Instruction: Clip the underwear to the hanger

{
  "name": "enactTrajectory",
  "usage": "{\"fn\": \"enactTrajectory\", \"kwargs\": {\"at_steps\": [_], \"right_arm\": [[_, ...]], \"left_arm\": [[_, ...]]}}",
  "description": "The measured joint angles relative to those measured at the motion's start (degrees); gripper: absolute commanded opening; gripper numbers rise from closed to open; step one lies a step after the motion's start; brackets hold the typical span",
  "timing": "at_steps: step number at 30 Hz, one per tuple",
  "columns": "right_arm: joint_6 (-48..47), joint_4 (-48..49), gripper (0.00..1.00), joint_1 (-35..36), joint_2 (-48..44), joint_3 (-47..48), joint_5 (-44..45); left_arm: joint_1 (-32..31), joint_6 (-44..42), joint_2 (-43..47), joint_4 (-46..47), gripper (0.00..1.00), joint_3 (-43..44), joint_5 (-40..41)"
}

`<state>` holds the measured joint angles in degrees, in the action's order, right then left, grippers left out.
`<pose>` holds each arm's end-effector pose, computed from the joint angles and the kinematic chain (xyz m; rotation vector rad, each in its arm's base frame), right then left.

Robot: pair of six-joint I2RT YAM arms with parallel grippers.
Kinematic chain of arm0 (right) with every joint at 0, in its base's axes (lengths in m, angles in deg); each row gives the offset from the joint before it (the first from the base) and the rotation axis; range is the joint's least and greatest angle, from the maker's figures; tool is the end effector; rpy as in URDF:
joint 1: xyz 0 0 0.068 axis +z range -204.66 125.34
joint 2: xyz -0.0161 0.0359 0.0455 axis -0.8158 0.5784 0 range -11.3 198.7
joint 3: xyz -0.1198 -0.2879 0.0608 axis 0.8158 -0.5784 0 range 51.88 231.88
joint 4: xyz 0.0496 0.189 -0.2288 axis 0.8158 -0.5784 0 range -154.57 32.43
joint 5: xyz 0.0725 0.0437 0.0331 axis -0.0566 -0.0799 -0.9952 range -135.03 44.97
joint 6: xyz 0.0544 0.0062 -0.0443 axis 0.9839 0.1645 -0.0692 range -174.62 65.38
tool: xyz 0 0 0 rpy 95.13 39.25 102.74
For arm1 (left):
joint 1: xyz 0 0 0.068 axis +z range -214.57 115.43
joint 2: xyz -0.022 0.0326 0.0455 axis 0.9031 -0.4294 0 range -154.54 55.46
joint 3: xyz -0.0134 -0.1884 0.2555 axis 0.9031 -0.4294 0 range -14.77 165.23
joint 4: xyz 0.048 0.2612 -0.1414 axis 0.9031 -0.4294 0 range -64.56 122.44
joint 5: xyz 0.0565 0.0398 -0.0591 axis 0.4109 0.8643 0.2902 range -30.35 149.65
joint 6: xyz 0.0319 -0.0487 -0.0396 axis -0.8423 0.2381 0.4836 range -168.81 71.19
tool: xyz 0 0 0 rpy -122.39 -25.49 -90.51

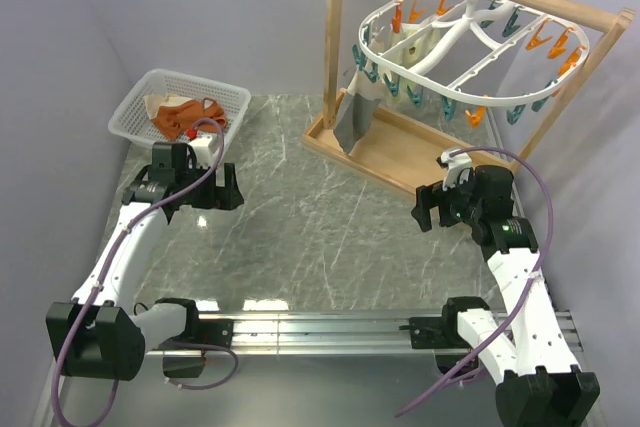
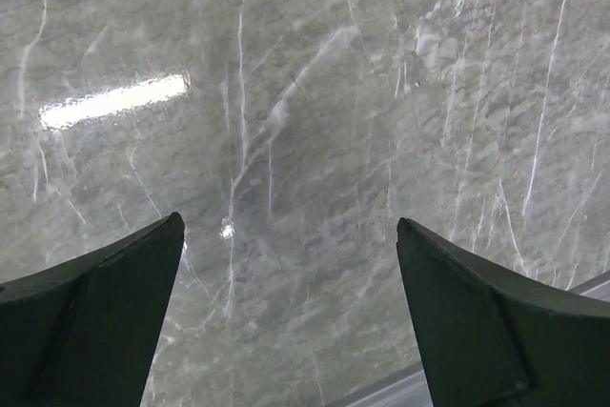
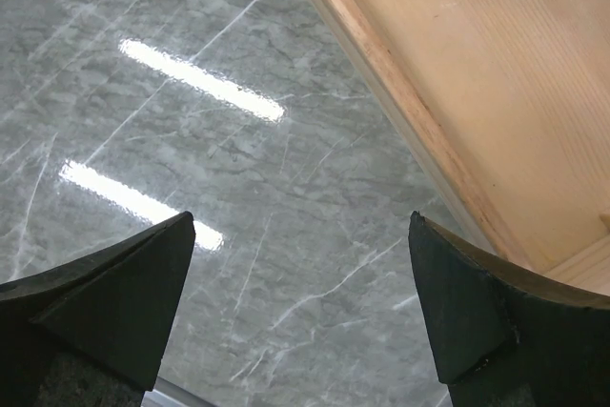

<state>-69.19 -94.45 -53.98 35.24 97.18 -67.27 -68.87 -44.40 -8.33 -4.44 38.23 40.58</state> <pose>0.1945 0.0242 0.3138 -0.4969 2.1378 0.2977 0.2602 -0.0385 0.3021 0.1530 2.3900 -0.4706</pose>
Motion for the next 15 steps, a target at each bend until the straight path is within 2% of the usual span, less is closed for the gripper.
{"fn": "enactTrajectory", "kwargs": {"at_steps": [6, 15], "right_arm": [[-0.1, -0.3, 1.0, 0.0, 0.2, 0.0, -1.0], [-0.1, -0.5, 1.0, 0.0, 1.6, 0.0, -1.4]], "left_arm": [[0.2, 0.0, -2.9, -1.2, 0.99, 6.2, 0.3], [2.1, 0.2, -19.7, -0.7, 0.97, 32.8, 4.3]]}}
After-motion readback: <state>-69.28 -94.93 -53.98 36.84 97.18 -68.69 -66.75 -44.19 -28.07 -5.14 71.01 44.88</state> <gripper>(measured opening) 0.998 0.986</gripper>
